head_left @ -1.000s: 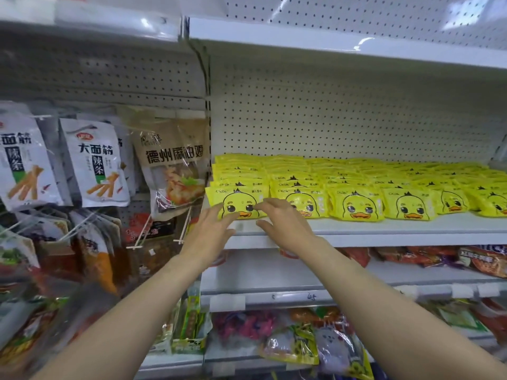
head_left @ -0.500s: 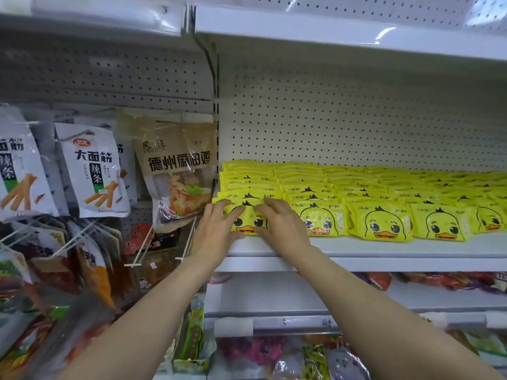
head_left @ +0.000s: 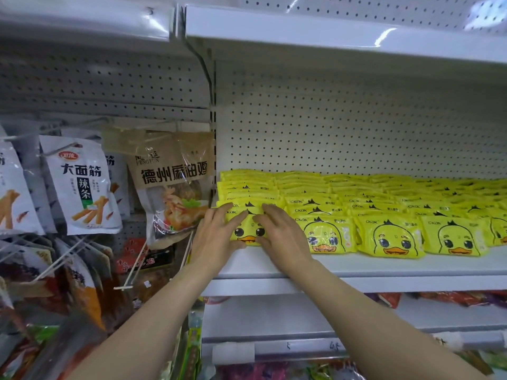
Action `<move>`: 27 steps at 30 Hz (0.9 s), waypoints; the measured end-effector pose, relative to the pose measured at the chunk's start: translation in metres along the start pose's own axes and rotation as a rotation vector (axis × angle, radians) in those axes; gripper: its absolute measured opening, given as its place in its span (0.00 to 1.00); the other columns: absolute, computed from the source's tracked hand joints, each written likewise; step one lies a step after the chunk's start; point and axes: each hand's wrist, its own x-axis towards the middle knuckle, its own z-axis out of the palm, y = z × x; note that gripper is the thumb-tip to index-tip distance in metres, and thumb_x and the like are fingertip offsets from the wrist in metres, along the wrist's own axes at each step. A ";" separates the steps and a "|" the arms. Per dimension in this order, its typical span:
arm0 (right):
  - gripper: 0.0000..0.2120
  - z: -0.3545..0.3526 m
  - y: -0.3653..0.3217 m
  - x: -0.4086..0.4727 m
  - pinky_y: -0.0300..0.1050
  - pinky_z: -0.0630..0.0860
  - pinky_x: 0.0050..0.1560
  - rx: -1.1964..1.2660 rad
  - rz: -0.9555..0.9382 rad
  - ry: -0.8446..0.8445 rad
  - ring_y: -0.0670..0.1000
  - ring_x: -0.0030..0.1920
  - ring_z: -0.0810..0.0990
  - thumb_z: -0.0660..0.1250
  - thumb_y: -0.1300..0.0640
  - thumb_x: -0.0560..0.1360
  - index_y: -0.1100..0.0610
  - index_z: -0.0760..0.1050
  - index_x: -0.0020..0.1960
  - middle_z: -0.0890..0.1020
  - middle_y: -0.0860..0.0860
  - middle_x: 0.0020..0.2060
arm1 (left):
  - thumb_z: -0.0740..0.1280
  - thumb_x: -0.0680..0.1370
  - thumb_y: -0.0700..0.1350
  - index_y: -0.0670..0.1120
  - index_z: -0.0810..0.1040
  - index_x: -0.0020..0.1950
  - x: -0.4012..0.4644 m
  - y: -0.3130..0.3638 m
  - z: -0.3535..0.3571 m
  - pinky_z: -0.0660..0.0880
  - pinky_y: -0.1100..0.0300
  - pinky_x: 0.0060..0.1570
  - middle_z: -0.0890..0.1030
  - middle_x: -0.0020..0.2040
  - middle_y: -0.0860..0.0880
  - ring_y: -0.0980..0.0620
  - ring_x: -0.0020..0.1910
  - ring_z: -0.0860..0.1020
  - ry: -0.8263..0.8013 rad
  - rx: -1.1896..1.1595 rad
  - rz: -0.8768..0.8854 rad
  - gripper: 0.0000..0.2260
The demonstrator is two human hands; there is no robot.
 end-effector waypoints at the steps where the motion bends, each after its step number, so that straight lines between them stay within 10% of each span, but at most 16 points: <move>1: 0.24 0.002 0.001 0.000 0.54 0.78 0.58 0.001 -0.007 0.002 0.60 0.63 0.78 0.81 0.55 0.63 0.57 0.80 0.57 0.79 0.59 0.63 | 0.81 0.60 0.54 0.54 0.76 0.67 0.001 -0.001 0.000 0.75 0.46 0.51 0.76 0.65 0.44 0.42 0.60 0.71 0.006 0.010 0.009 0.36; 11: 0.26 0.003 0.006 0.012 0.52 0.74 0.63 -0.011 0.027 -0.032 0.58 0.69 0.72 0.78 0.51 0.68 0.56 0.76 0.63 0.75 0.56 0.68 | 0.79 0.63 0.56 0.57 0.71 0.71 0.016 0.002 0.002 0.72 0.48 0.53 0.73 0.69 0.47 0.42 0.63 0.70 -0.022 0.057 0.001 0.38; 18: 0.40 -0.009 0.015 0.025 0.49 0.51 0.77 -0.027 0.022 -0.153 0.53 0.78 0.55 0.71 0.41 0.72 0.51 0.60 0.77 0.59 0.53 0.78 | 0.79 0.66 0.53 0.48 0.43 0.80 0.007 0.004 -0.008 0.53 0.57 0.71 0.54 0.79 0.44 0.47 0.77 0.53 -0.064 -0.432 -0.289 0.56; 23: 0.40 -0.014 0.017 0.029 0.49 0.47 0.77 -0.070 0.012 -0.249 0.53 0.79 0.51 0.67 0.38 0.74 0.51 0.56 0.79 0.55 0.53 0.79 | 0.78 0.69 0.46 0.47 0.39 0.79 0.018 0.013 -0.008 0.61 0.67 0.59 0.65 0.75 0.47 0.51 0.72 0.64 -0.131 -0.647 -0.433 0.55; 27: 0.41 -0.017 0.025 0.032 0.50 0.47 0.77 -0.074 0.011 -0.251 0.53 0.79 0.52 0.68 0.37 0.73 0.51 0.56 0.79 0.56 0.53 0.79 | 0.77 0.69 0.51 0.50 0.40 0.79 0.026 0.015 -0.004 0.67 0.57 0.66 0.65 0.75 0.46 0.47 0.72 0.67 -0.162 -0.635 -0.406 0.54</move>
